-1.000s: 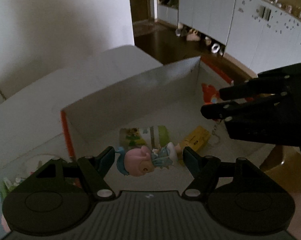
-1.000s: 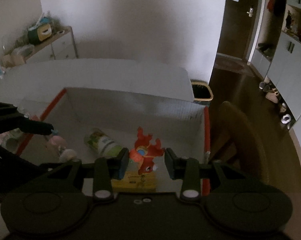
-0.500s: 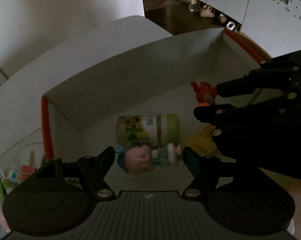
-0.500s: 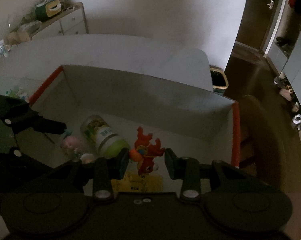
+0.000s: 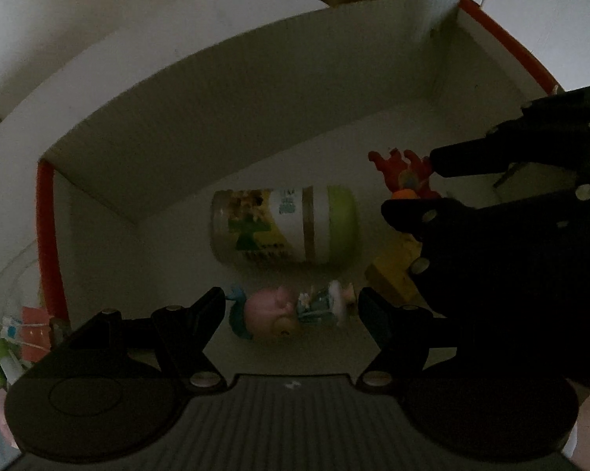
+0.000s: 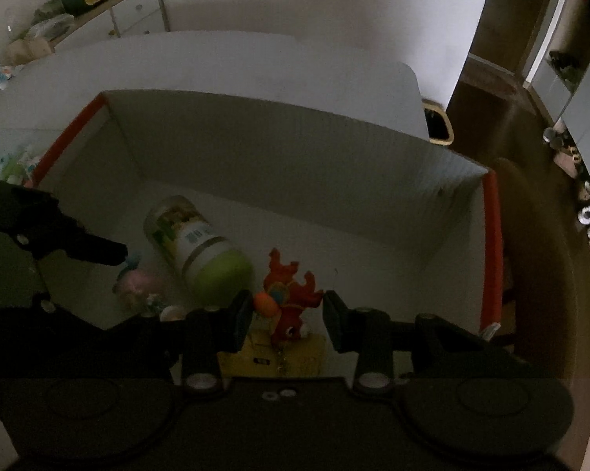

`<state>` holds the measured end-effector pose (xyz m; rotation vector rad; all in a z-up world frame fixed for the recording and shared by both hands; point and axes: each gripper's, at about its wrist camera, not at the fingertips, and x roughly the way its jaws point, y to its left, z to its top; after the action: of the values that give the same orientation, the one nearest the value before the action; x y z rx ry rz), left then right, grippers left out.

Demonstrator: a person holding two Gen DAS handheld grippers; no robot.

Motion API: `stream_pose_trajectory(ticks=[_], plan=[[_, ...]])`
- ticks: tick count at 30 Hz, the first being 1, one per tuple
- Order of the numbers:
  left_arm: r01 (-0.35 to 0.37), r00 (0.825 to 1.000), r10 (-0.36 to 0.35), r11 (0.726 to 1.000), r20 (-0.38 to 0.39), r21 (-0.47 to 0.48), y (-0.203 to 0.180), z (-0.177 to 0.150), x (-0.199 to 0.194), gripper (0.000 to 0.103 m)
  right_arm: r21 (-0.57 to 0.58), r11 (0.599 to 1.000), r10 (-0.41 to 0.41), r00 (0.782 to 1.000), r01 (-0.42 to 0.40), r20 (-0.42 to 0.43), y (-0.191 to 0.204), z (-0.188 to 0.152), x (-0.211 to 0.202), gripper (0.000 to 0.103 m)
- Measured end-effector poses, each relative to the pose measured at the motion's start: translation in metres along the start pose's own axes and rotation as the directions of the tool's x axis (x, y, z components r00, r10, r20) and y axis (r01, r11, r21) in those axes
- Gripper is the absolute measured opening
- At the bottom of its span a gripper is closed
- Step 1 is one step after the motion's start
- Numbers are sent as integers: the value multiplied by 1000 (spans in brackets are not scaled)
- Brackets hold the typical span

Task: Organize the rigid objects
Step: 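Lower and release the doll with the left tool while the right tool releases the red toy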

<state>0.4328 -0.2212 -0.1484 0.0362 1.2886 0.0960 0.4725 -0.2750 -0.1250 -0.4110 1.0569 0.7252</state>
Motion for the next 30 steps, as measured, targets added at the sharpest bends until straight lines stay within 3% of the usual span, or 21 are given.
stream_pose_trajectory(ticks=[11,30], plan=[[18,1000,-18,1000,-7,8,-3,10,5,75,35,999,19,1000,-19,0,-6,-2,0,49],[61,991,-61,998,116,2,-1,-8,-24,75,83,995,52,995,-59,85,-7,-9,-39,73]])
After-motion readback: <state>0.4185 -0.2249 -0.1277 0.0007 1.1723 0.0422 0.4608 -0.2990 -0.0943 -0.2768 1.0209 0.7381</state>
